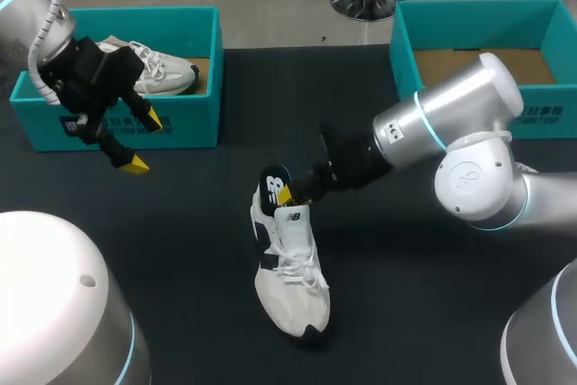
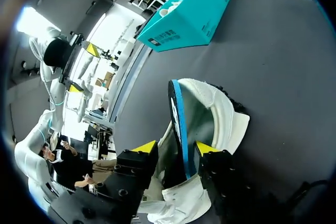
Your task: Take the shoe out of the shoebox, open the shoe tongue, remove and reinsert the insole, then place the shoe into the shoebox
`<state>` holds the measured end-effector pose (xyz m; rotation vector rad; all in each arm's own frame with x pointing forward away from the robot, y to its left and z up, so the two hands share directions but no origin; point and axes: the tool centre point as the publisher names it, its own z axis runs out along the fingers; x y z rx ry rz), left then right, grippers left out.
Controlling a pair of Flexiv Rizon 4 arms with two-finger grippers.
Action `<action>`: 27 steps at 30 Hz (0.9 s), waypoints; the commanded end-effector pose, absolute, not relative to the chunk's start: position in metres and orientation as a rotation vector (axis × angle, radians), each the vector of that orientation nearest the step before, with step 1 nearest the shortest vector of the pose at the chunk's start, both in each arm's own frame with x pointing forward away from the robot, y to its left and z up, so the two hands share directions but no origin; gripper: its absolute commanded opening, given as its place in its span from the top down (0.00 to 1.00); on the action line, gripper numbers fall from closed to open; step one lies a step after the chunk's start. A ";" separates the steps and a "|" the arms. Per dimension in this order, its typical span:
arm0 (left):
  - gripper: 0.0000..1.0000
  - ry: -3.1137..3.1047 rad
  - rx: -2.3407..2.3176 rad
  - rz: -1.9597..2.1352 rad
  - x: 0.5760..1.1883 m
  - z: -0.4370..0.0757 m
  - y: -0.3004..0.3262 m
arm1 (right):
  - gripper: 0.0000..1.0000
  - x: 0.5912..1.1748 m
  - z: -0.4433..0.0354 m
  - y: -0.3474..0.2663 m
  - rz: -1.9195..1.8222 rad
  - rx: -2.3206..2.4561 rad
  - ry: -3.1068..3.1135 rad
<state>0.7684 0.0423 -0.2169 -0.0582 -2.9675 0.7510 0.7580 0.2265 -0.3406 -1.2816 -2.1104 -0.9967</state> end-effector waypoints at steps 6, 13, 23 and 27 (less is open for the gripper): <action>0.00 -2.967 -0.059 0.748 0.768 -0.217 0.043 | 0.76 0.785 -0.331 0.229 -0.968 -1.253 -2.158; 0.00 -2.967 -0.059 0.748 0.768 -0.217 0.043 | 1.00 0.772 -0.339 0.229 -0.954 -1.263 -2.142; 0.00 -2.967 -0.059 0.748 0.768 -0.217 0.043 | 1.00 0.741 -0.350 0.229 -0.934 -1.297 -2.076; 0.00 -2.967 -0.059 0.748 0.768 -0.217 0.043 | 0.68 0.748 -0.345 0.226 -0.947 -1.307 -2.080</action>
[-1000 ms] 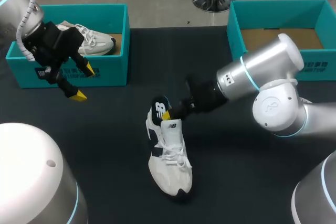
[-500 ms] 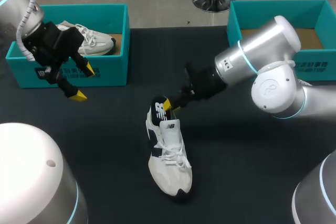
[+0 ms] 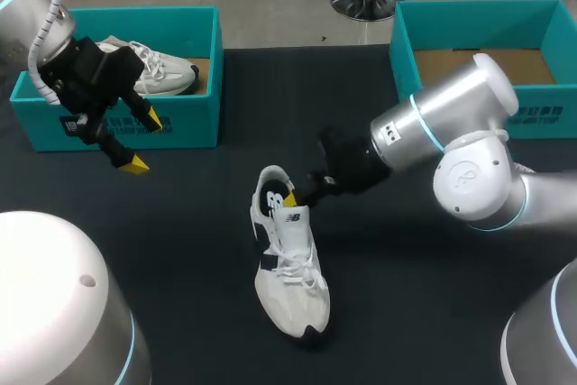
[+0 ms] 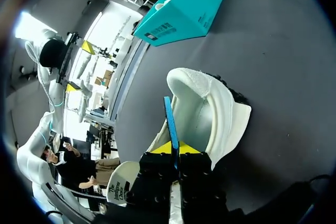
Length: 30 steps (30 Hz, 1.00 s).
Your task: Take the shoe out of the shoebox, open the shoe tongue, remove and reinsert the insole, then place the shoe into the shoebox
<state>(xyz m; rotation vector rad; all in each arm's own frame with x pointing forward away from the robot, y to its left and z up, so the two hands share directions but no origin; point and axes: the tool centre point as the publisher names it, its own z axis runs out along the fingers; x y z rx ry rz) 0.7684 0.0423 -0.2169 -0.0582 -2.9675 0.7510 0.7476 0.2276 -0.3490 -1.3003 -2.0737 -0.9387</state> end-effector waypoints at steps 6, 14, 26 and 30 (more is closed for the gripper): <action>0.00 -2.967 -0.059 0.748 0.768 -0.217 0.043 | 0.53 0.767 -0.337 0.228 -0.957 -1.276 -2.117; 0.00 -2.967 -0.059 0.748 0.768 -0.217 0.043 | 0.95 0.784 -0.337 0.233 -0.944 -1.239 -2.149; 0.00 -2.967 -0.059 0.748 0.768 -0.217 0.043 | 1.00 0.760 -0.345 0.230 -0.912 -1.269 -2.124; 0.00 -2.967 -0.059 0.748 0.768 -0.217 0.043 | 1.00 0.747 -0.350 0.229 -0.901 -1.286 -2.100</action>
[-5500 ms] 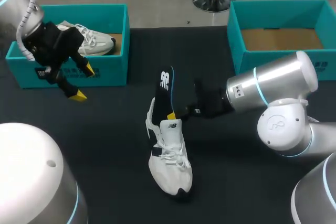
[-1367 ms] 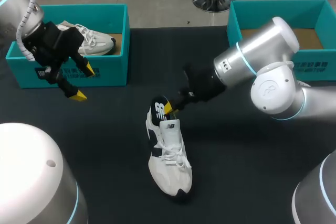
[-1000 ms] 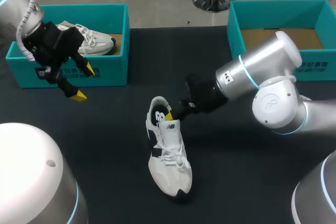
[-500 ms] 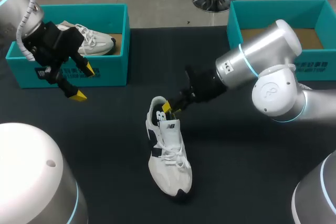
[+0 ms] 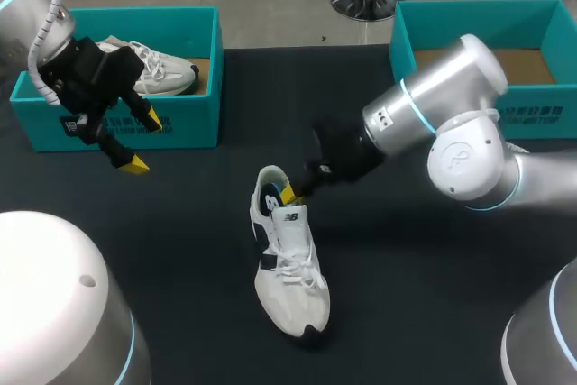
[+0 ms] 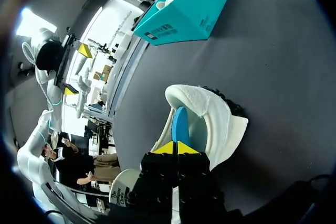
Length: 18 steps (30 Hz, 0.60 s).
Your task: Take the shoe out of the shoebox, open the shoe tongue, remove and reinsert the insole, then place the shoe into the shoebox
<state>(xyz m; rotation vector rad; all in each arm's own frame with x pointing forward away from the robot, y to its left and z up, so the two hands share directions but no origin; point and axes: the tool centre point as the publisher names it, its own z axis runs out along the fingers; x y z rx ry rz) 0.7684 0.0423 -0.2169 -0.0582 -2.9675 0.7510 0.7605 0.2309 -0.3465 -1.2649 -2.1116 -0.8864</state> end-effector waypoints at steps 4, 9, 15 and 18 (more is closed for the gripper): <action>0.00 -2.967 -0.059 0.748 0.768 -0.217 0.043 | 1.00 0.741 -0.354 0.228 -0.891 -1.304 -2.082; 0.00 -2.967 -0.059 0.748 0.768 -0.217 0.043 | 0.50 0.744 -0.342 0.225 -0.912 -1.341 -2.102; 0.00 -2.967 -0.059 0.748 0.768 -0.217 0.043 | 0.00 0.752 -0.309 0.212 -1.002 -1.405 -2.152; 0.00 -2.967 -0.059 0.748 0.768 -0.217 0.043 | 0.00 0.755 -0.289 0.206 -1.033 -1.437 -2.184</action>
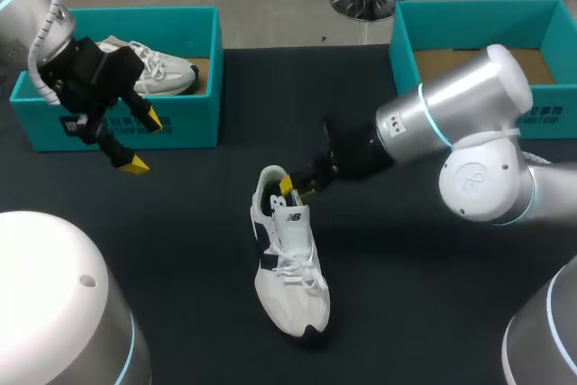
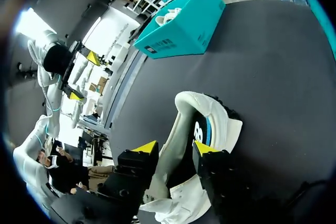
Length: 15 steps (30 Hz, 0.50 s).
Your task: Take the shoe out of the shoebox, open the shoe tongue, remove and reinsert the insole, then place the shoe into the shoebox
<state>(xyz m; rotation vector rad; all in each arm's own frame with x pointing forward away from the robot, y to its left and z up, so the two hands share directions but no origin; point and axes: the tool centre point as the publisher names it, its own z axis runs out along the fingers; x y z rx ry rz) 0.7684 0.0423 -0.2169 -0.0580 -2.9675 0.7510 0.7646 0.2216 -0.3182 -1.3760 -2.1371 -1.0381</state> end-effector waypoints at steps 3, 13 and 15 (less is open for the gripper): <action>0.00 -2.967 -0.059 0.748 0.768 -0.217 0.043 | 0.00 0.756 -0.276 0.205 -0.958 -1.568 -2.155; 0.00 -2.967 -0.059 0.748 0.768 -0.217 0.043 | 0.00 0.746 -0.249 0.227 -0.402 -2.008 -2.283; 0.00 -2.967 -0.059 0.748 0.768 -0.217 0.043 | 0.00 0.747 -0.250 0.229 -0.203 -2.076 -2.313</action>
